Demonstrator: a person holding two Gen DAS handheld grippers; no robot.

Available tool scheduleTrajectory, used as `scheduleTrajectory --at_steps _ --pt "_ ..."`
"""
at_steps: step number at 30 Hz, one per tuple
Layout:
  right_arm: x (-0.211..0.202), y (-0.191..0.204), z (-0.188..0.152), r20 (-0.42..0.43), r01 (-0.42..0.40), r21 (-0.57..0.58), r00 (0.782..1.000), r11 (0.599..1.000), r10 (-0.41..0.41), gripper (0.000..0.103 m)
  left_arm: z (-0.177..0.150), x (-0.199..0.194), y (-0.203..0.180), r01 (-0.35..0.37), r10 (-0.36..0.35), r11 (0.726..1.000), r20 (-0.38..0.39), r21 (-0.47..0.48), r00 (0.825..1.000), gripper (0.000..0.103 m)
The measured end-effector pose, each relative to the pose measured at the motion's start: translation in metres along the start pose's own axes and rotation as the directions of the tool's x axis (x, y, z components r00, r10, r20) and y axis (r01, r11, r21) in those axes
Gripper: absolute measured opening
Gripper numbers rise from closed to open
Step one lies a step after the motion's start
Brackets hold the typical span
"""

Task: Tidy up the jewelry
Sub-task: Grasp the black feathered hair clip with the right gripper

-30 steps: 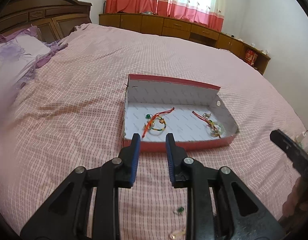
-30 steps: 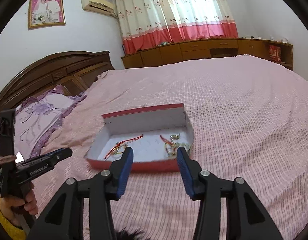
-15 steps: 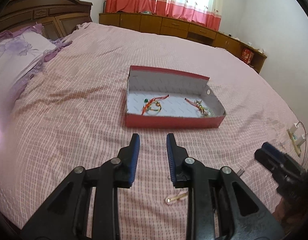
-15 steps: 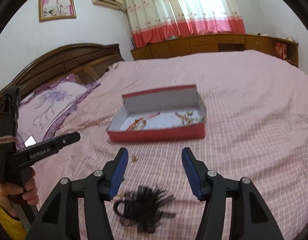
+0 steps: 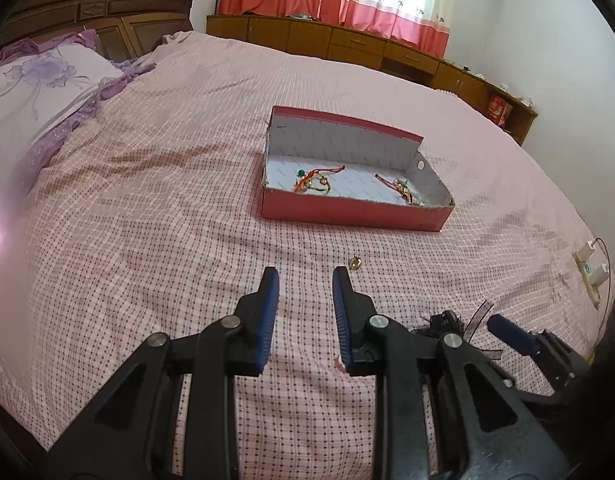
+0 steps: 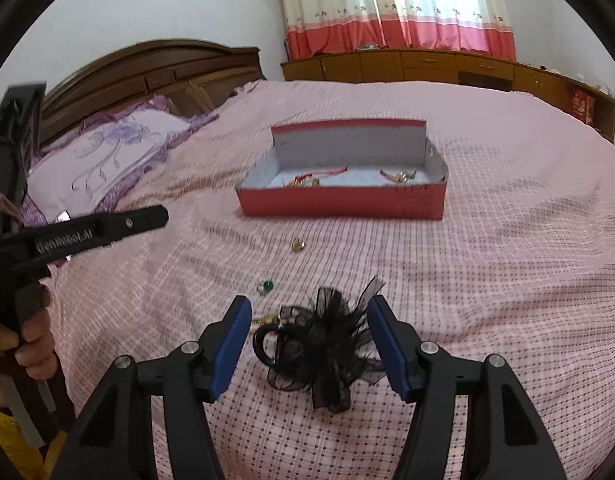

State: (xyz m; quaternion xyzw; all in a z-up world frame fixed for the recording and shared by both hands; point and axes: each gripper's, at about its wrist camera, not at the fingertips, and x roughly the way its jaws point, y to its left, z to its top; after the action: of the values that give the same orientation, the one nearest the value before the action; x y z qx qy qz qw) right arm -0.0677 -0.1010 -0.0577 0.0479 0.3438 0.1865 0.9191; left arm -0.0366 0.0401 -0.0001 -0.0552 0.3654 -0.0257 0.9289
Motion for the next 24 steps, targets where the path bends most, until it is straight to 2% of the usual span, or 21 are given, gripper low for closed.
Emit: scheduleTrajectory --at_steps 9,24 --pt "0.028 0.005 -0.014 -0.076 -0.015 -0.008 0.997 1.000 0.014 0.066 -0.007 0.007 0.008 0.001 -0.001 1.000 -0.018 -0.023 1.000 0.019" --pt "0.044 0.010 -0.018 -0.102 -0.065 -0.028 0.993 0.997 0.062 0.071 -0.009 0.018 0.010 -0.001 -0.001 0.999 -0.046 -0.034 0.999 0.019"
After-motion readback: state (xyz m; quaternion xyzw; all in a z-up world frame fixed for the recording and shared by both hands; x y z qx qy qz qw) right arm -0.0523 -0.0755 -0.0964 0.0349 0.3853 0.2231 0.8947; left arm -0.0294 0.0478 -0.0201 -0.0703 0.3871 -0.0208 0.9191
